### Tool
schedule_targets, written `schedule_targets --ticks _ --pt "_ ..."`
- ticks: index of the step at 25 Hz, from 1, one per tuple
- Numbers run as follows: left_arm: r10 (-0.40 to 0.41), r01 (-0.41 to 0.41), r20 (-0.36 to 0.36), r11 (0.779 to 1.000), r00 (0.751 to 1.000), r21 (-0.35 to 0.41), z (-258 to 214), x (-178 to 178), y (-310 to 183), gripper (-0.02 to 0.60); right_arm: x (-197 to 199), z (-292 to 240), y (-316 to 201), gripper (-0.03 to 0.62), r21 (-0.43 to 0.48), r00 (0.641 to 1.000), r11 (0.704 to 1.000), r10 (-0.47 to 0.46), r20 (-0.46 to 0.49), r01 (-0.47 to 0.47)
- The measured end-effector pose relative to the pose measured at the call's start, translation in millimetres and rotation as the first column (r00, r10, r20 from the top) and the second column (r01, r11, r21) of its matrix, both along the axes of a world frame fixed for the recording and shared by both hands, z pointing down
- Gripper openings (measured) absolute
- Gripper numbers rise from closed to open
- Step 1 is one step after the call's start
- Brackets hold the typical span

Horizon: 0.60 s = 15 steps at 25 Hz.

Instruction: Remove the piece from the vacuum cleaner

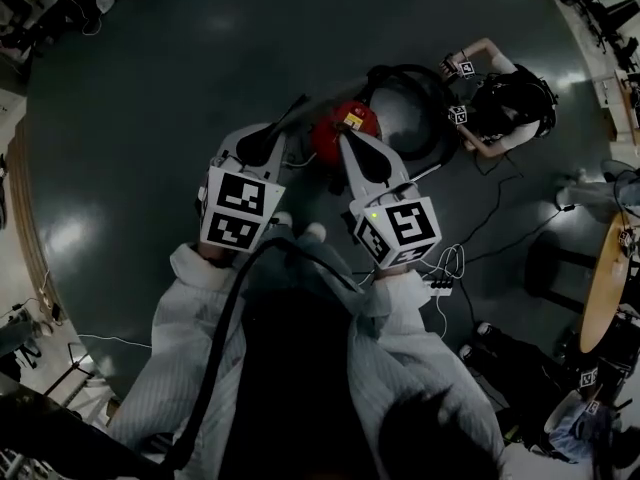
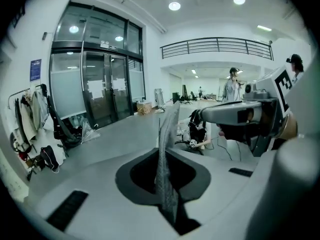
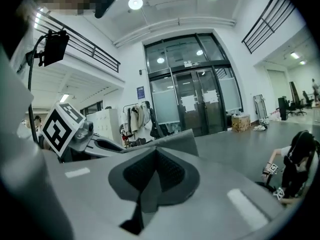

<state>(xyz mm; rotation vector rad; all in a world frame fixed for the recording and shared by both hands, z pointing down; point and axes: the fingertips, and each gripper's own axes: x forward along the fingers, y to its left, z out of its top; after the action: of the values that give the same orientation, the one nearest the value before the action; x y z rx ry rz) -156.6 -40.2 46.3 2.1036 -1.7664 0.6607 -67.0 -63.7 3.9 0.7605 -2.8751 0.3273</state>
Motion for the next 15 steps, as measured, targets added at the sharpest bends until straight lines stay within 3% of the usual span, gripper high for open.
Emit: schedule_targets --ticks 2,5,9,12,15 --pt "-0.016 0.017 -0.025 1.000 1.000 0.009 14.2 -21.8 -19.6 0.025 -20.6 13.4 -20.6 0.000 0.008 1.000 1.000 -0.008 -0.009 0.009" --pt "-0.035 0.035 -0.075 0.999 0.997 0.006 76.0 -64.8 -53.2 0.025 -64.5 74.7 -55.0 0.000 -0.004 0.999 1.000 -0.018 -0.040 0.018" --pt "-0.066 0.066 -0.113 0.998 0.991 -0.008 127.6 -112.2 -50.0 0.025 -114.4 124.6 -53.6 0.000 -0.017 0.996 0.999 -0.046 -0.071 0.045" --pt "-0.070 0.071 -0.065 0.997 0.995 0.017 70.1 -105.1 -31.0 0.025 -106.1 69.5 -35.1 0.000 0.008 0.998 0.999 -0.051 -0.026 0.051" --pt "-0.072 0.072 -0.018 0.997 0.997 0.035 -15.6 -67.7 -14.8 0.025 -66.1 -13.5 -19.8 0.000 0.025 0.999 0.998 -0.050 0.017 0.050"
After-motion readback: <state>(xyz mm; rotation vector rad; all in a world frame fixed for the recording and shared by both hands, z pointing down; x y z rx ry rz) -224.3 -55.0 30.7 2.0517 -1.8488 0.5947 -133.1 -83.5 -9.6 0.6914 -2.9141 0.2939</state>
